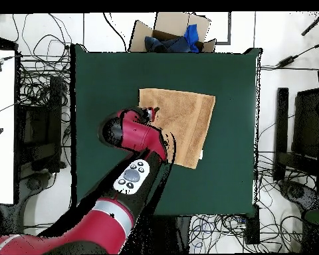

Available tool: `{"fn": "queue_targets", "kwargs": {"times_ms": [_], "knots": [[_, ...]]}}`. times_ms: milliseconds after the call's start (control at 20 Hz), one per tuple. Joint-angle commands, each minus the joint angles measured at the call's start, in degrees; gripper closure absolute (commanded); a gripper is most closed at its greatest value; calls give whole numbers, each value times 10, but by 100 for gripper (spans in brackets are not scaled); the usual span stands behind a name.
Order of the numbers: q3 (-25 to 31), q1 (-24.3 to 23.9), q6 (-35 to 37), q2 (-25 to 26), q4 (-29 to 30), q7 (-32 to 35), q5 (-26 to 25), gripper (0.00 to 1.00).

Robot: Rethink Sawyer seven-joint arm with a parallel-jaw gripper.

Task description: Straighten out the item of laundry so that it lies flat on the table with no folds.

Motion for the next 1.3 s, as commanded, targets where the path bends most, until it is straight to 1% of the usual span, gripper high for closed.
{"fn": "queue_targets", "kwargs": {"times_ms": [50,450,600,650,850,1000,1150,1300], "knots": [[15,1,26,20,-3,163,27,0],[25,0,18,11,9,159,28,0],[58,-23,-4,-15,36,146,12,0],[62,-26,-7,-18,41,144,9,0],[54,-16,-5,-24,53,150,9,0],[62,-8,13,-44,72,161,19,0],[65,-6,12,-51,84,162,18,0],[73,-14,6,-56,92,154,11,0]]}}
